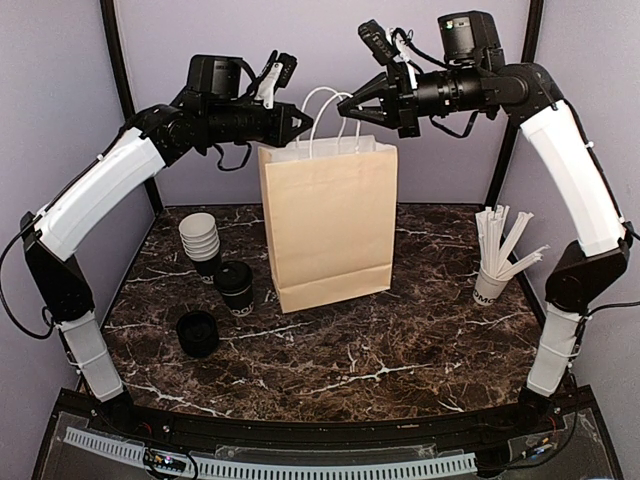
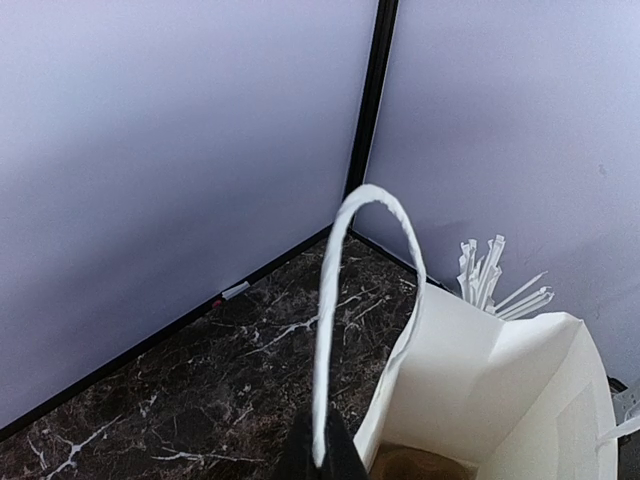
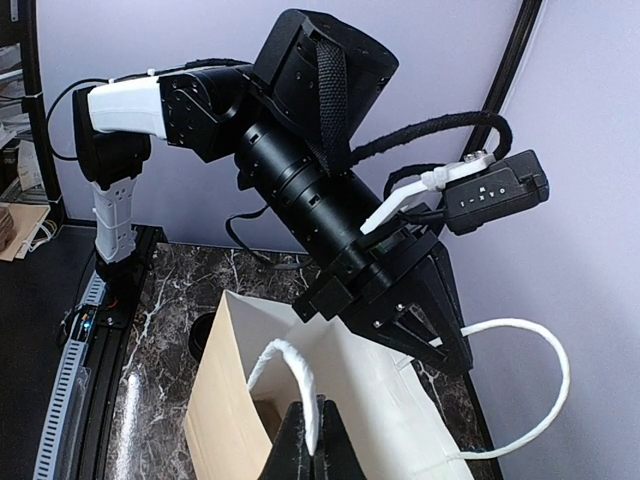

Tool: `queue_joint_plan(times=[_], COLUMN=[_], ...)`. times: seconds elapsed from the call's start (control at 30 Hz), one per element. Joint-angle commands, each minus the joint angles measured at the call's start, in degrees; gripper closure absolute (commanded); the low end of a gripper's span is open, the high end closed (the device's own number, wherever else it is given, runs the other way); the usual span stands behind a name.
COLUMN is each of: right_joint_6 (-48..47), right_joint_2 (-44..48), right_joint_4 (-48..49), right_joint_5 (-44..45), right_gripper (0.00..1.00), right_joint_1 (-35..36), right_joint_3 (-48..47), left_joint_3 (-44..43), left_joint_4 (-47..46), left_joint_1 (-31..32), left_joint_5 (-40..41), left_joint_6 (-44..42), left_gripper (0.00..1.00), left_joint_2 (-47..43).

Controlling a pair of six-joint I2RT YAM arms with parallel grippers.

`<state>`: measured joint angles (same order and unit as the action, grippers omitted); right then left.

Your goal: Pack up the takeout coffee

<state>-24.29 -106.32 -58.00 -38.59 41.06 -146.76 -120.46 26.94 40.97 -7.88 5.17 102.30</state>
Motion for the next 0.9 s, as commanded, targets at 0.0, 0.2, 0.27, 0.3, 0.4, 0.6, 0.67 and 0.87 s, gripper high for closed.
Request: queue_joint_plan(times=[0.0,0.2,0.27,0.3,0.4,0.6,0.67,0.87], right_joint_6=[0.47,0.31,0.26,0.04,-3.57,-4.89,-4.43,-3.55], right_joint_2=[-0.6,-0.58,-0.62,-0.64,-0.52,0.09,0.07,1.01], right_joint_4=[2.16,2.16,2.21,2.22,0.93,-0.93,-1.22,-2.64], right_joint_5=[-0.52,-0.85,-0.73,-0.41,0.74,-1.46,-2.08,-1.46], right_gripper=[1.0,1.0,1.0,0.97,0.43,0.02,0.01,0.01], right_joint_1=[0.6,0.6,0.53,0.58,0.33,-2.35,-2.83,-5.54], right_joint_3=[0.19,1.06,1.43,1.84,4.99,4.49,2.67,1.98], left_joint_3=[0.49,1.04,1.33,1.82,2.99,-2.38,-2.9,-1.07], left_joint_4=[-0.83,-0.84,-0.69,-0.45,0.63,7.65,7.94,8.96], left_joint_1=[-0.32,-0.37,-0.37,-0.37,-0.37,-0.74,-0.77,-0.73], left_joint_5=[-0.21,0.11,0.87,1.16,4.99,9.18,9.16,1.86], left_joint_6=[-0.15,-0.25,-0.55,-0.83,-1.28,-0.59,-1.1,-2.6], left_gripper=[1.0,1.0,0.91,0.81,0.2,0.01,0.01,0.07], left_joint_2=[-1.93,-1.84,-1.77,-1.72,-1.29,1.23,0.71,-2.33])
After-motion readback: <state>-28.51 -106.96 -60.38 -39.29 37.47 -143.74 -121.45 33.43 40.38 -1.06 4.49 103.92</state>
